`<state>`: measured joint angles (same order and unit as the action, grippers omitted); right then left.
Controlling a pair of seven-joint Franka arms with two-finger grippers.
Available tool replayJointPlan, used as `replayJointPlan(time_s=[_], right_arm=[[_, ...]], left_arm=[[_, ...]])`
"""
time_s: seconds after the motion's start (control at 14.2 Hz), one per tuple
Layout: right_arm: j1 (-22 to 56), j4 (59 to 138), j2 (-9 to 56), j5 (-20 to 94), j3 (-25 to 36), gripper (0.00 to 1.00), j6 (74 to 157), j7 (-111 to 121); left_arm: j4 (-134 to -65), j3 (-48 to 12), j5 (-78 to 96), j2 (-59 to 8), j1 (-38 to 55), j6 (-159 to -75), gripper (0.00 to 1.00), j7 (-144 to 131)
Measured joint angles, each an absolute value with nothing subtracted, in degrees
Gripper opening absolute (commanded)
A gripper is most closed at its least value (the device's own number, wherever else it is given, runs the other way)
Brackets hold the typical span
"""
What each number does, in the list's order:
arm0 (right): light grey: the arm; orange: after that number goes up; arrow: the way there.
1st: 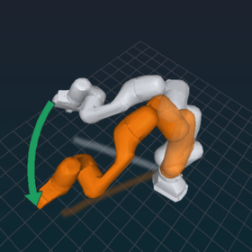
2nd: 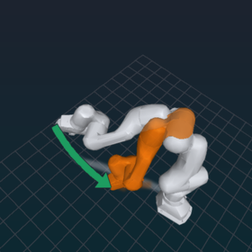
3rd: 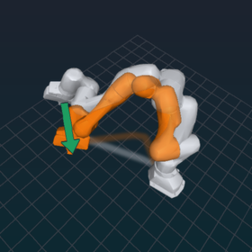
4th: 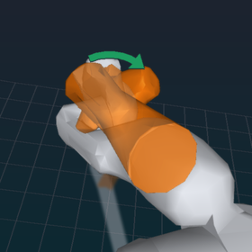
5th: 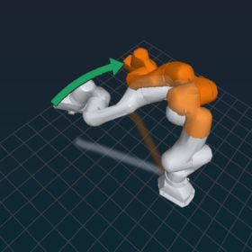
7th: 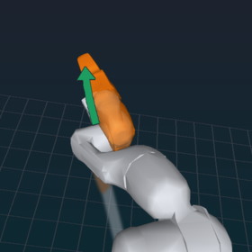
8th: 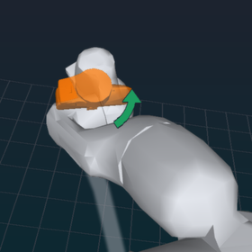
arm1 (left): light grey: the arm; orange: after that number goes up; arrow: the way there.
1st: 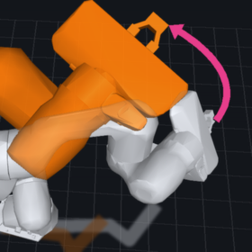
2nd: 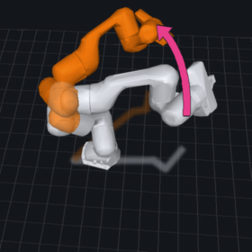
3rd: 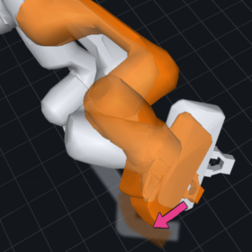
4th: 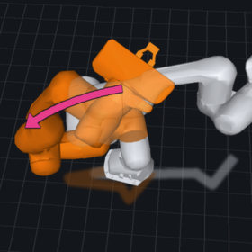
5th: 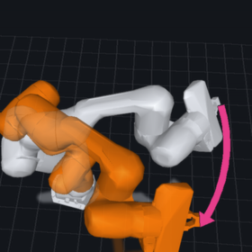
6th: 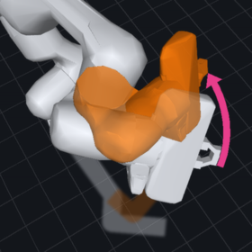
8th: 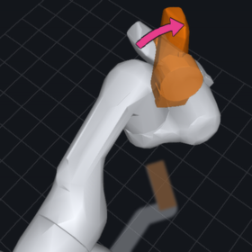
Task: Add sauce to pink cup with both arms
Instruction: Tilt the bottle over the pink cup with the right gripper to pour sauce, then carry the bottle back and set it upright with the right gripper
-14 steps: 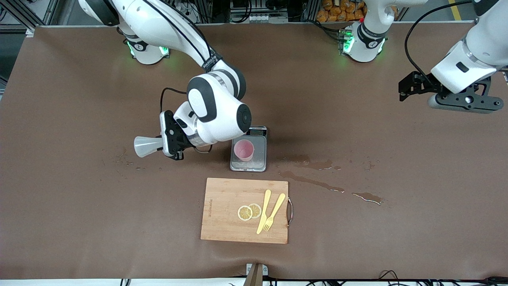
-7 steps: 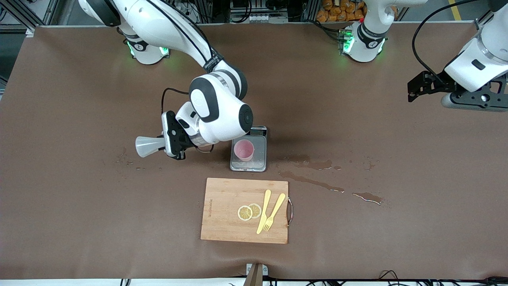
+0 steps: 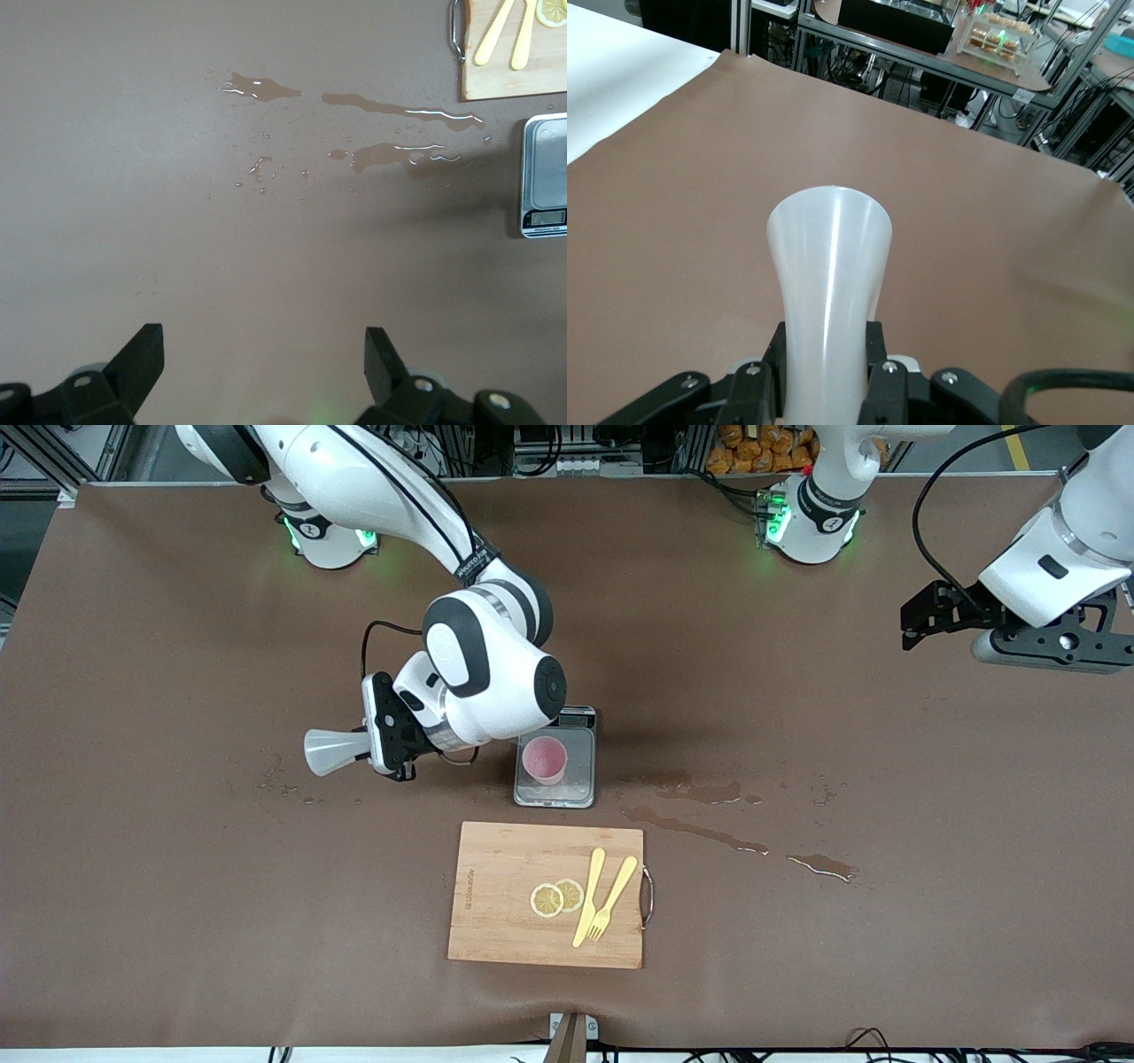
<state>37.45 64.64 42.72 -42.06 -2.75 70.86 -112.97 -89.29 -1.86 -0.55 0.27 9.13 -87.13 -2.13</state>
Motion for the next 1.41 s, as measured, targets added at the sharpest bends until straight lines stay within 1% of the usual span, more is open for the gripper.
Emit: replayJointPlan(time_s=[0.49,0.71,0.99,1.41], right_arm=[[37.98,64.57,42.72,-41.06,-3.05,0.0,71.79,-114.23],[37.18,63.58,42.56,-34.49,-2.54,0.0,73.28,-114.49],[33.12,62.77,41.94,-28.05,-2.44,0.0,75.98,-114.33],[21.59,62.48,38.46,-12.41,-2.36,0.0,80.73,-105.29]], left_arm=[[-89.29,-1.73,-0.55,0.22,8.82,-87.11,1.0,-2.13],[-89.29,-1.73,-0.55,0.1,8.87,-87.11,1.0,-2.13],[-89.29,-1.84,-0.55,-0.24,9.13,-87.11,1.0,-2.13],[-89.29,-1.84,-0.55,-0.24,9.12,-87.11,1.0,-2.14]])
